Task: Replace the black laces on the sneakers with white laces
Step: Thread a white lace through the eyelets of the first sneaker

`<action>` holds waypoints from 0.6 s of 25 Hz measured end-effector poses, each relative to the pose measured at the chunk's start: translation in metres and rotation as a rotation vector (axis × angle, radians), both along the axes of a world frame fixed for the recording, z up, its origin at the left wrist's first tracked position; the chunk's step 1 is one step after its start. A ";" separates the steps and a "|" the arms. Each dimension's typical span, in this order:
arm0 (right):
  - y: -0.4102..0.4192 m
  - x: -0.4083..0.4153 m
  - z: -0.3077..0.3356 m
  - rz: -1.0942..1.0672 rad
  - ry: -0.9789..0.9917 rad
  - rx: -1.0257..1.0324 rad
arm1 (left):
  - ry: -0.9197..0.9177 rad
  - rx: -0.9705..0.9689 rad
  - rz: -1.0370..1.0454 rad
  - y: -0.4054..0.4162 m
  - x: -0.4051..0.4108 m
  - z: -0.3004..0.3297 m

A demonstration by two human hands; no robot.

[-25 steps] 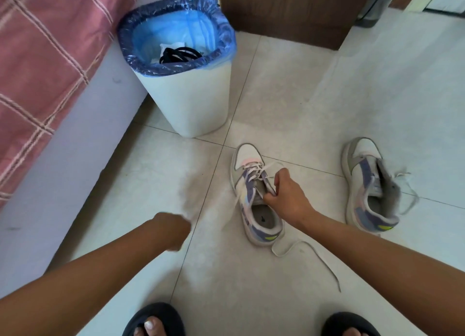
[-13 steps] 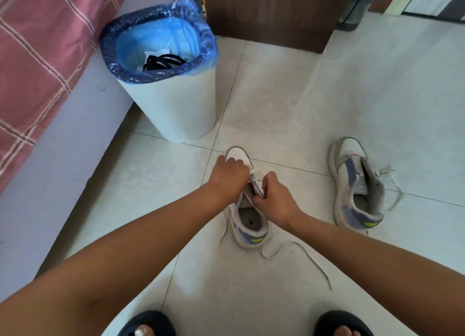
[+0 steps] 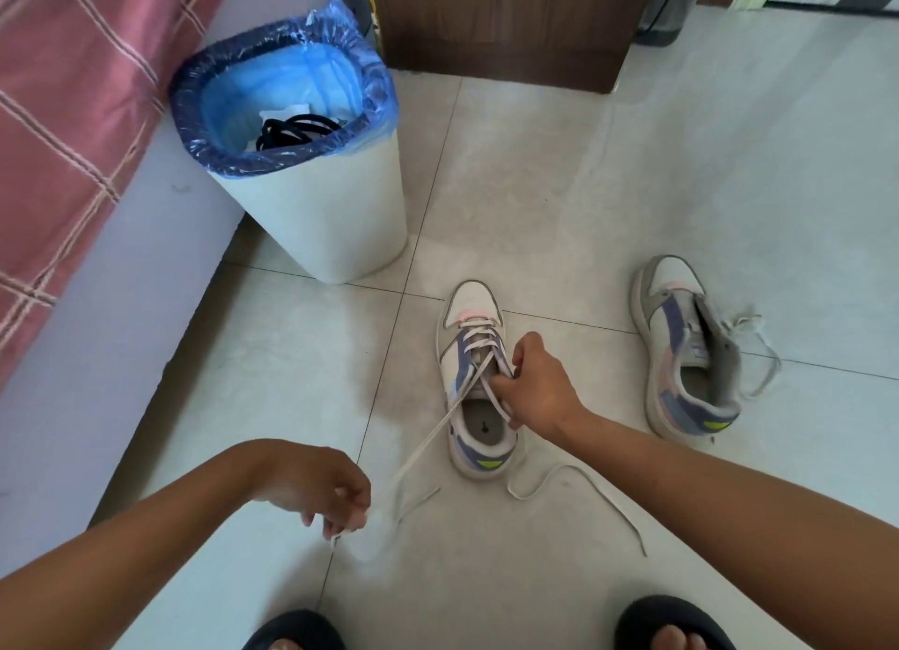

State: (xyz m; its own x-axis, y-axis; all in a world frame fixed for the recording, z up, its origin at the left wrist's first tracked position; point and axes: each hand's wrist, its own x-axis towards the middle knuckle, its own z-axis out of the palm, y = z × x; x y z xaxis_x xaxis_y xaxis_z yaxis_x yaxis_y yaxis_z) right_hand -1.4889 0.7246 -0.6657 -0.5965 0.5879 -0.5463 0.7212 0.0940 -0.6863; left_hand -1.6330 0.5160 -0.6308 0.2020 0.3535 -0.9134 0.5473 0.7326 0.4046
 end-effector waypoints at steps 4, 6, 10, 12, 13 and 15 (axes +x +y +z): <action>0.003 -0.002 0.001 0.102 -0.030 0.025 | 0.011 0.036 -0.040 0.010 0.007 -0.002; 0.004 -0.003 0.004 0.096 -0.019 0.012 | 0.033 0.010 -0.168 0.016 0.010 -0.001; 0.000 -0.002 0.004 0.054 -0.003 -0.010 | 0.102 -0.012 -0.302 0.025 0.015 0.002; -0.001 0.002 0.003 0.126 -0.007 0.112 | 0.055 0.021 -0.205 0.027 0.016 0.007; -0.001 0.005 0.003 0.179 -0.011 0.186 | -0.003 0.027 -0.112 0.027 0.013 0.011; -0.007 0.014 0.004 0.372 -0.071 0.403 | -0.118 0.027 0.058 0.024 0.004 0.023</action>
State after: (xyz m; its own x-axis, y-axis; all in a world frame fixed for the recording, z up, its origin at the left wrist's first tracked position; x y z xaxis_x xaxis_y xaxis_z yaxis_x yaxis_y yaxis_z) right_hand -1.4745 0.7179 -0.6613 -0.7739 0.5155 -0.3679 0.6324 0.5966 -0.4942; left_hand -1.6293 0.5404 -0.6079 0.2858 0.3914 -0.8747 0.4519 0.7499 0.4832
